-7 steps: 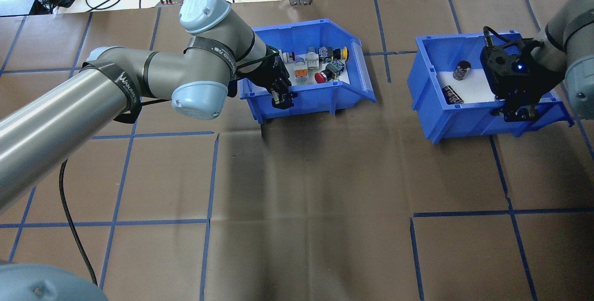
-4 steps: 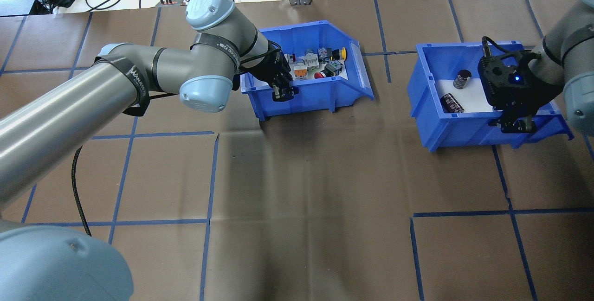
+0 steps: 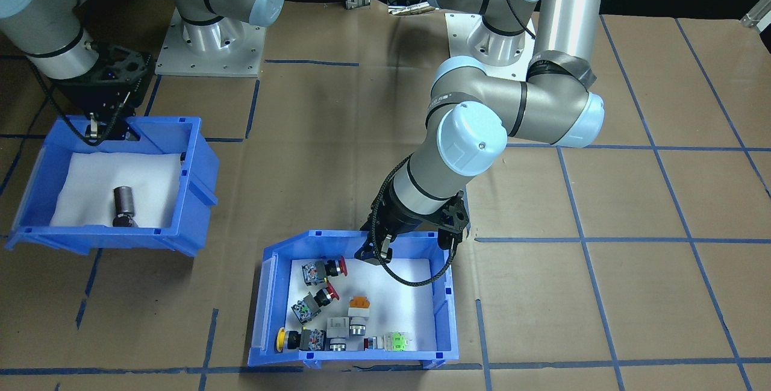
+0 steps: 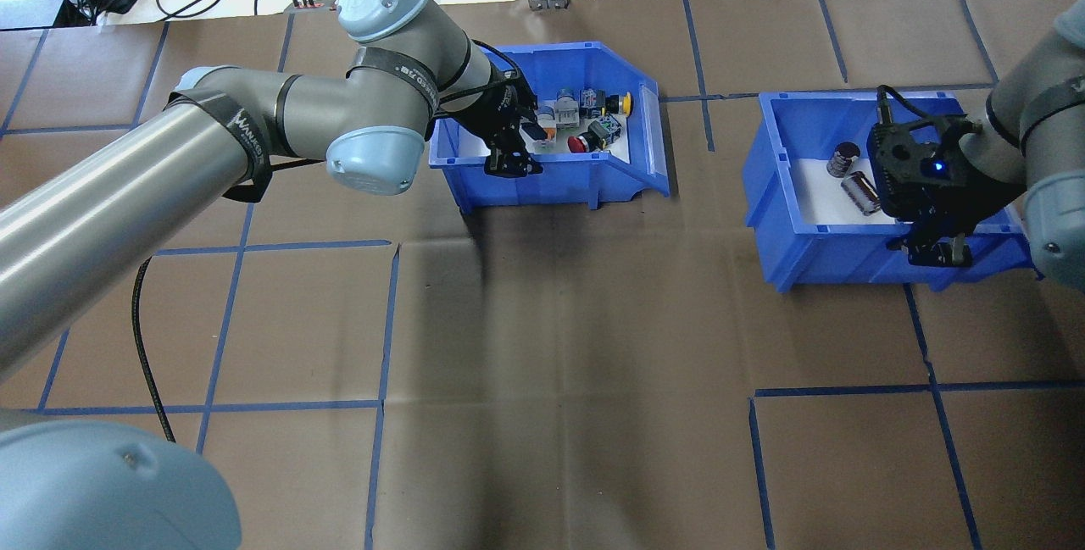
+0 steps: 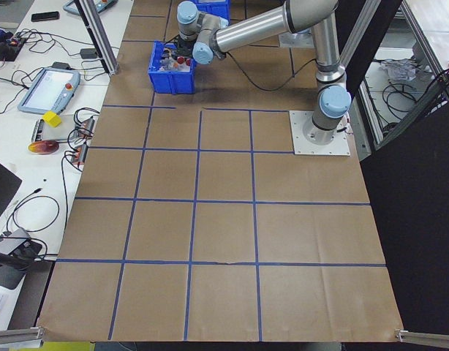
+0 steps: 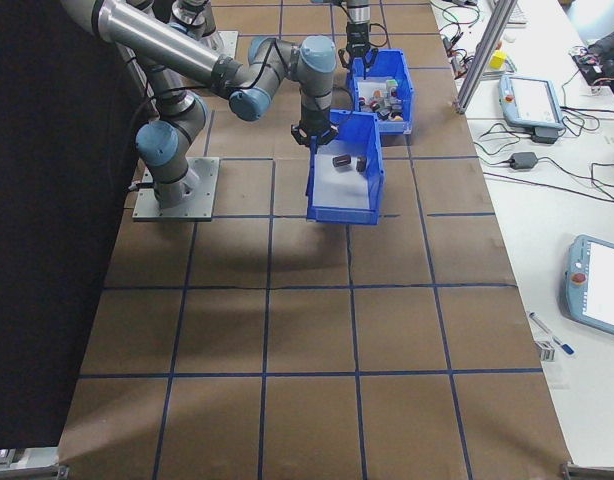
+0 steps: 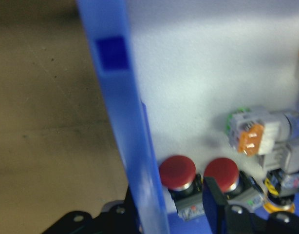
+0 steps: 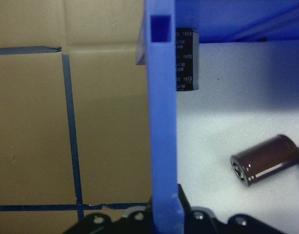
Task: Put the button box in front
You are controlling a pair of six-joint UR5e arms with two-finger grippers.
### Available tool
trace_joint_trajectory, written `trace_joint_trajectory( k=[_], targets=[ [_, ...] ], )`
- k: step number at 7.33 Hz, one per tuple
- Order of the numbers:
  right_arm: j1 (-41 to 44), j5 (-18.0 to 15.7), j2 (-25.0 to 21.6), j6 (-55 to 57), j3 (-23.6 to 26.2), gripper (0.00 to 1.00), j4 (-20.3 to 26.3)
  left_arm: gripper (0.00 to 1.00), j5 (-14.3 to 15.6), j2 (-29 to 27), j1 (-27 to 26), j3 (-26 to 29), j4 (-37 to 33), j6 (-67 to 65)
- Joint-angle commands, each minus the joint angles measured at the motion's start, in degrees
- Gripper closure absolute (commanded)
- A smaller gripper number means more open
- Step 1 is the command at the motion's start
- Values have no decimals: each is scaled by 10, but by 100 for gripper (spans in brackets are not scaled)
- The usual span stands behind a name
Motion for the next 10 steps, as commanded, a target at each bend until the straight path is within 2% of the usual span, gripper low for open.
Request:
trace_joint_trajectory(
  k=[1, 2, 3, 4, 5, 6, 8, 10],
  targets=[
    [1, 0, -51, 6, 43, 94, -2, 45, 15, 32, -4, -1, -12, 77],
    [1, 0, -76, 22, 64, 94, 0, 46, 33, 72, -7, 0, -87, 120],
    [11, 0, -102, 28, 91, 94, -1, 35, 43, 122, -4, 0, -173, 171],
    [31, -1, -124, 59, 112, 94, -1, 14, 62, 171, 3, 0, -238, 253],
    [51, -1, -137, 83, 120, 94, 1, 0, 120, 214, 2, -4, -287, 345],
    [73, -2, -139, 108, 130, 94, 0, 0, 173, 242, 4, -6, -328, 452],
    [151, -7, -138, 188, 135, 94, -4, 1, 188, 301, 7, -20, -407, 616],
    [223, -5, -132, 269, 135, 93, -35, 1, 189, 330, 19, -21, -422, 815]
  ],
)
